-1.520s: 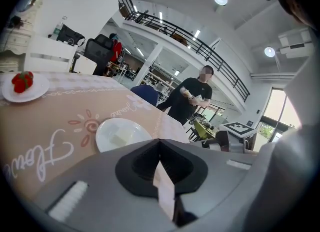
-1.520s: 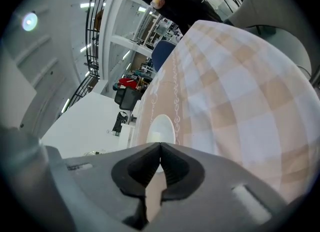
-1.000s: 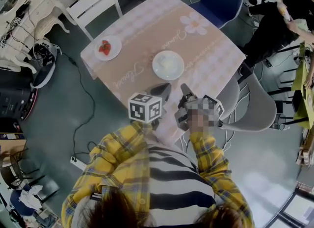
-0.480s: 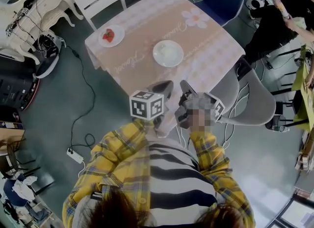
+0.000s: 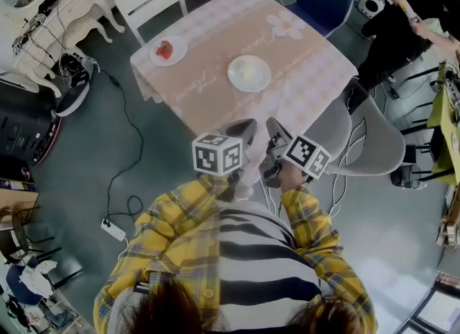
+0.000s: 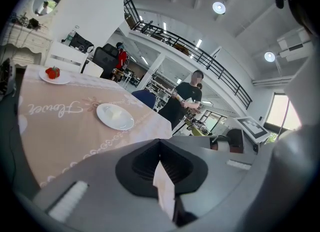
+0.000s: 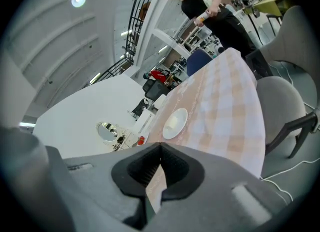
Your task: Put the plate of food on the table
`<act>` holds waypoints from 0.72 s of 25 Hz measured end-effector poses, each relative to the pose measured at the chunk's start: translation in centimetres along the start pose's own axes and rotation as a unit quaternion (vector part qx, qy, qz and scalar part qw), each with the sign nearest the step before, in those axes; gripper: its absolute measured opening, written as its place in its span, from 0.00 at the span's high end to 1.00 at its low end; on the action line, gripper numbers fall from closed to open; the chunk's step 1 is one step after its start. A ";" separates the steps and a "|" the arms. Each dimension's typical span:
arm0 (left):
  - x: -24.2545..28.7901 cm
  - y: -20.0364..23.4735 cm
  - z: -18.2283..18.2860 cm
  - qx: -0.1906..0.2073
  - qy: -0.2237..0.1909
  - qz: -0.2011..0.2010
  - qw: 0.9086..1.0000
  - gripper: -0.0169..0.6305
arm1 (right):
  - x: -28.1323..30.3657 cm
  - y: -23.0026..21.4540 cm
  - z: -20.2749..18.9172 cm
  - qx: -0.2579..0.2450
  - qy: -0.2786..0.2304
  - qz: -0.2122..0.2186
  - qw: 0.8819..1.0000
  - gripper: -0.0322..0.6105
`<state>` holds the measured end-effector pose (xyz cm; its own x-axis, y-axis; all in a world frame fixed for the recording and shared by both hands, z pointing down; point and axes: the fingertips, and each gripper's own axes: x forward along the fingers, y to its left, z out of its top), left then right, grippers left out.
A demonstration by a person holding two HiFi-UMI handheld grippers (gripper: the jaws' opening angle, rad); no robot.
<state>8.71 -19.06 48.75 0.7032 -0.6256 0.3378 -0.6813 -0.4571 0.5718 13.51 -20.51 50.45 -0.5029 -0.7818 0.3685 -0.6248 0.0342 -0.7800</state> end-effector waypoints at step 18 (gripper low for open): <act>-8.5 0.2 -3.7 -0.008 0.021 -0.035 0.999 0.97 | -3.4 3.3 -9.5 -0.030 -0.011 -0.053 0.998 0.95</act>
<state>3.35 -11.47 48.80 0.7573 -0.5651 0.3273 -0.6267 -0.4879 0.6076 7.49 -11.82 51.45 -0.4199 -0.7960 0.4360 -0.7088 -0.0125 -0.7053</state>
